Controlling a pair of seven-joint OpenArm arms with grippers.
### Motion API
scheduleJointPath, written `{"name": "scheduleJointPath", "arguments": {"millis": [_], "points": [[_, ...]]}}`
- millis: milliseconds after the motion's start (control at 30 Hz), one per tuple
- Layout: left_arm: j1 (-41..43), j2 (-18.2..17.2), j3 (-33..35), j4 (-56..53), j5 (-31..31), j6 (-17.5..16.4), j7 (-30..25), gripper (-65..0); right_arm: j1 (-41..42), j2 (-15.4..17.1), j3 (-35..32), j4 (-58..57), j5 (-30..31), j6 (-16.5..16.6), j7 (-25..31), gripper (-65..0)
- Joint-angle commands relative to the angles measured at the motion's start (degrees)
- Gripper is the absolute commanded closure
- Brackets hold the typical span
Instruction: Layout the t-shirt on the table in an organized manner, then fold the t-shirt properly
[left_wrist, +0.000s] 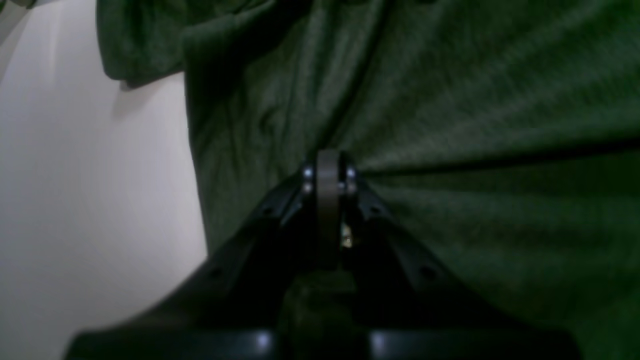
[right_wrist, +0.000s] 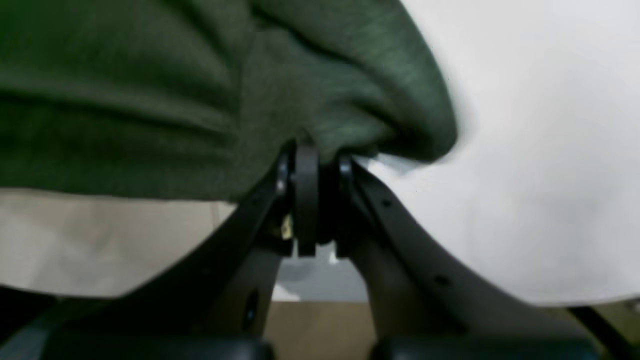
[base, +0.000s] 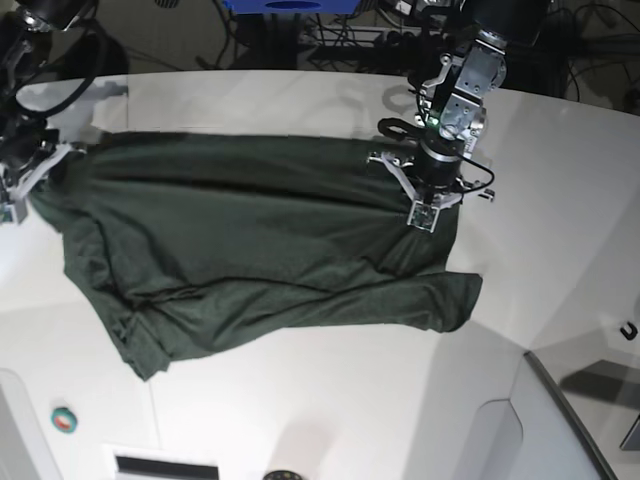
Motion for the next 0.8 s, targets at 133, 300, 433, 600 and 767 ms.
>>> {"name": "scheduleJointPath", "arguments": {"millis": [133, 300, 433, 600, 767], "points": [[-0.3, -0.3, -0.1, 0.9, 0.1, 0.3, -0.7, 0.0, 1.3, 0.1, -11.6, 8.7, 0.8, 0.3, -5.3, -0.8], [-0.3, -0.3, -0.1, 1.0, 0.2, 0.3, -0.7, 0.0, 4.1, -2.0, -27.4, 7.8, 0.6, -3.3, -5.6, -0.8], [-0.3, -0.3, 0.0, 1.0, 0.2, 0.3, -0.7, 0.0, 11.7, -2.1, -40.1, 0.2, 0.6, -10.8, -5.4, -2.6], [-0.3, -0.3, 0.0, 1.0, 0.2, 0.3, -0.6, 0.0, 21.7, -2.4, -54.9, -13.8, 0.6, -14.8, -3.2, -32.6], [-0.3, -0.6, 0.0, 0.9, 0.2, 0.3, -0.6, 0.0, 18.6, 0.2, -55.0, -7.2, 0.7, -14.9, -2.6, -53.9]]}}
